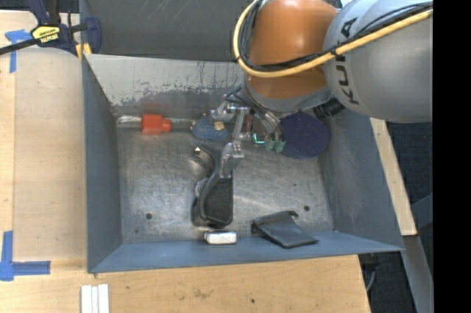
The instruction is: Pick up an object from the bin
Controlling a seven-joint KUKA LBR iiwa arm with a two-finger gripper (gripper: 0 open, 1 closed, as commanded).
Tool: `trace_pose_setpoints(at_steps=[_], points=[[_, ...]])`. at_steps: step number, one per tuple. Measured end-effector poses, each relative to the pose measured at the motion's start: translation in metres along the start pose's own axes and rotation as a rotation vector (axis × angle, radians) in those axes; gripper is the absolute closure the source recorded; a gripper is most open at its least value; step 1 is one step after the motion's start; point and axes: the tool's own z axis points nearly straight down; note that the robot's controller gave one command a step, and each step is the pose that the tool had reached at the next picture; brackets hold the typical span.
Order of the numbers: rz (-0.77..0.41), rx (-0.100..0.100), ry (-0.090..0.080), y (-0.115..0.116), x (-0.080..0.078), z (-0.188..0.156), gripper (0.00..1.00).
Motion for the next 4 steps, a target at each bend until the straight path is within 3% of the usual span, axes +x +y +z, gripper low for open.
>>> trace_pose_setpoints(at_steps=[1, 2, 3, 4], points=[[-0.510, 0.000, -0.019, -0.001, 0.025, 0.080, 0.00], [-0.508, 0.005, -0.005, -0.004, 0.026, 0.079, 1.00], [-0.862, 0.006, -0.015, -0.030, 0.025, -0.064, 1.00], [-0.861, 0.002, -0.008, -0.029, 0.026, -0.061, 0.00]])
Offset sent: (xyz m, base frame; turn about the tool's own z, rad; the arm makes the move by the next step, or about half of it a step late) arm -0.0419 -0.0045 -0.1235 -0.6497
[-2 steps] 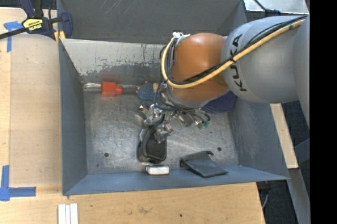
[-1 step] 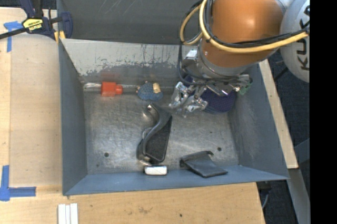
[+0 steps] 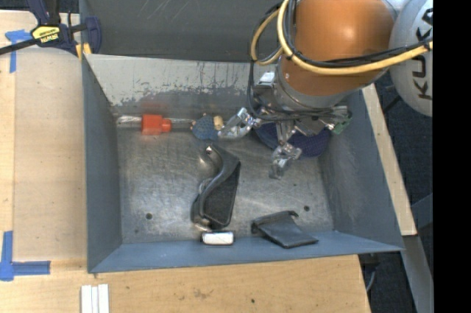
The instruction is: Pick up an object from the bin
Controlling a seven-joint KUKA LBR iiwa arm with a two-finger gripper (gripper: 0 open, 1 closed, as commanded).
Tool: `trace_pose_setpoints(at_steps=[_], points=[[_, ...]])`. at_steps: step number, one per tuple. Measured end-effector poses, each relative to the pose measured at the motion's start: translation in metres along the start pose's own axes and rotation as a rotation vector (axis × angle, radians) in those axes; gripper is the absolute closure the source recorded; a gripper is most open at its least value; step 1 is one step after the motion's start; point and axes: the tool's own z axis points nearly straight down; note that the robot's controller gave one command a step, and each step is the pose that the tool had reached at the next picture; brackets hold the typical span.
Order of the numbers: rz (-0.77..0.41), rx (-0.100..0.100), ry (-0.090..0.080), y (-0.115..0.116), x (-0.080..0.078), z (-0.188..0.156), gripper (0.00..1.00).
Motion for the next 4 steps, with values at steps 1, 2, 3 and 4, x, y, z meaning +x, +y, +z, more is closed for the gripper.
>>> trace_pose_setpoints(at_steps=[1, 2, 3, 4], points=[[-0.325, -0.006, 0.003, 0.027, -0.018, 0.123, 0.00], [-0.321, -0.003, 0.001, 0.026, -0.019, 0.120, 1.00], [-0.321, -0.002, 0.001, 0.025, -0.018, 0.121, 0.00], [-0.689, -0.004, 0.003, 0.019, -0.019, 0.169, 0.00]])
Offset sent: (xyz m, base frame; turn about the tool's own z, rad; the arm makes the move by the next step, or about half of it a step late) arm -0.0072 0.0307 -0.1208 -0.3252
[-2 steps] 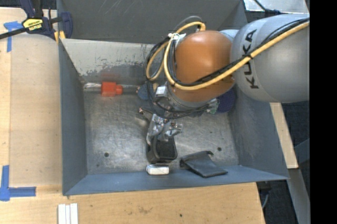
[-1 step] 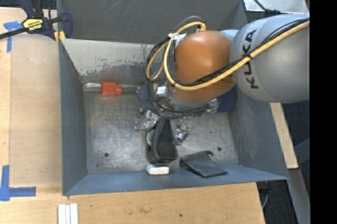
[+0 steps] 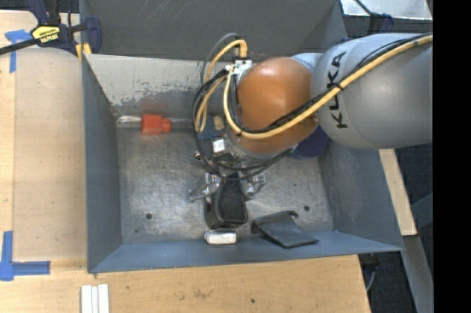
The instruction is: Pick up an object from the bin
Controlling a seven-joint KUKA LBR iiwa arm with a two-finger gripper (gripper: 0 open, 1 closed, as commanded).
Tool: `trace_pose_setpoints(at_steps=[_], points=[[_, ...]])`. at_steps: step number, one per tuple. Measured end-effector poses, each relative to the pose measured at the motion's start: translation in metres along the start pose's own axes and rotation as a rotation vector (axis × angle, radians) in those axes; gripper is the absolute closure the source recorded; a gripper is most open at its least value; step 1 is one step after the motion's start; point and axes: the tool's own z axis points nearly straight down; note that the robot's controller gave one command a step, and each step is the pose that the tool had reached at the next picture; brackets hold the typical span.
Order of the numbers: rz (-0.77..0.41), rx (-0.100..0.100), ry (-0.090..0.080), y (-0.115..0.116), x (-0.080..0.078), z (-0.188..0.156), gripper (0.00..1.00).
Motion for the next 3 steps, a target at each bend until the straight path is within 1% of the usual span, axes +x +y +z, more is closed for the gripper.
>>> trace_pose_setpoints(at_steps=[1, 2, 3], points=[[-0.327, 0.001, 0.004, -0.006, -0.012, 0.005, 0.00], [-0.325, 0.004, 0.004, -0.008, -0.012, 0.004, 1.00], [-0.691, 0.004, -0.001, -0.018, 0.012, -0.172, 1.00]])
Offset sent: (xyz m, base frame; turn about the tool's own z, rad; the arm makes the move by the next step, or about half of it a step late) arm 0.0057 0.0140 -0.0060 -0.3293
